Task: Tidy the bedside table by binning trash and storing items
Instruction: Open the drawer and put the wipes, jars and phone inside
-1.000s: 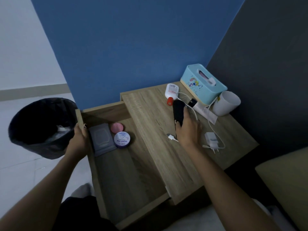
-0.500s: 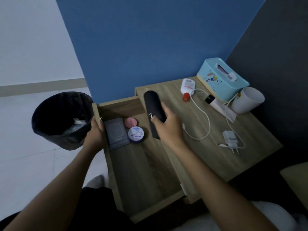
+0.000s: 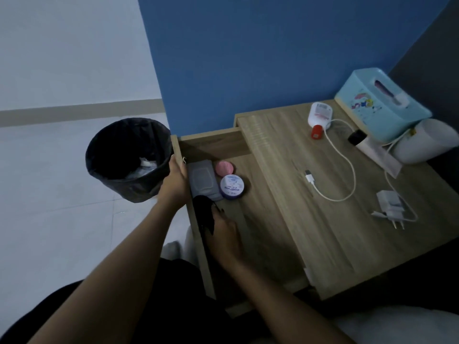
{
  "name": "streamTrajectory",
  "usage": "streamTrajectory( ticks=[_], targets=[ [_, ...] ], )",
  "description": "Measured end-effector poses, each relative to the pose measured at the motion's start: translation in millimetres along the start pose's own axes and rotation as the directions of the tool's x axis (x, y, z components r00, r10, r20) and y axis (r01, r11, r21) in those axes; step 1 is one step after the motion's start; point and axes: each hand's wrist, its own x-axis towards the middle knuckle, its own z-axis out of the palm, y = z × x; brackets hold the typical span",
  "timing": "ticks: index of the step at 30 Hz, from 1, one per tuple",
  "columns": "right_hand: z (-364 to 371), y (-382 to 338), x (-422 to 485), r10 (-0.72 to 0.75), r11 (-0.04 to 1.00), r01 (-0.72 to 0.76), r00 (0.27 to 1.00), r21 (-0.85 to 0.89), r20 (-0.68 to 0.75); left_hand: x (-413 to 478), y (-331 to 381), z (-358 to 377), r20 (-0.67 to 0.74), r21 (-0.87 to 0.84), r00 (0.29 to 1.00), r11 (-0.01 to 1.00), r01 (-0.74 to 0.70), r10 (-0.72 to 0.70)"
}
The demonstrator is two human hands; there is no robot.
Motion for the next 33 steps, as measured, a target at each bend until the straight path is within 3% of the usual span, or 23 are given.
streamTrajectory(
  ticks=[6,18,22,26,28,33],
  targets=[
    [5.2,7.1,2.4,-0.051,0.994,0.057,0.997,-0.09,0.065,-0.2,5.2,1.2,0.004,-0.007,1.0,1.0,-0.017,0.017],
    [-3.4,0.6,-0.5,-0.077,0.991,0.092,0.986,-0.099,0.147,-1.3,0.9,0.4,-0.007,0.014,0.999,0.999,-0.035,0.035],
    [-65.1,-21.3,17.1,-0.189,0.981,0.183,0.976,-0.058,-0.107,-1.4,2.7,1.1,-0.018,0.001,0.999,1.0,-0.027,0.027],
    [-142.5,-21.1,53.7,-0.298,0.954,0.26,0.873,-0.149,-0.387,-0.6,1.9,0.7,-0.002,-0.003,1.0,1.0,-0.03,0.03],
    [-168.7,-7.4,74.9,-0.297,0.95,0.22,0.857,-0.222,-0.422,-1.9,3.6,0.5,-0.004,-0.006,1.0,1.0,-0.03,0.03],
    [-184.0,38.8,101.2,-0.231,0.91,0.09,0.921,-0.404,-0.314,-2.8,6.8,-0.4,-0.02,0.007,1.0,1.0,-0.012,0.012]
  ],
)
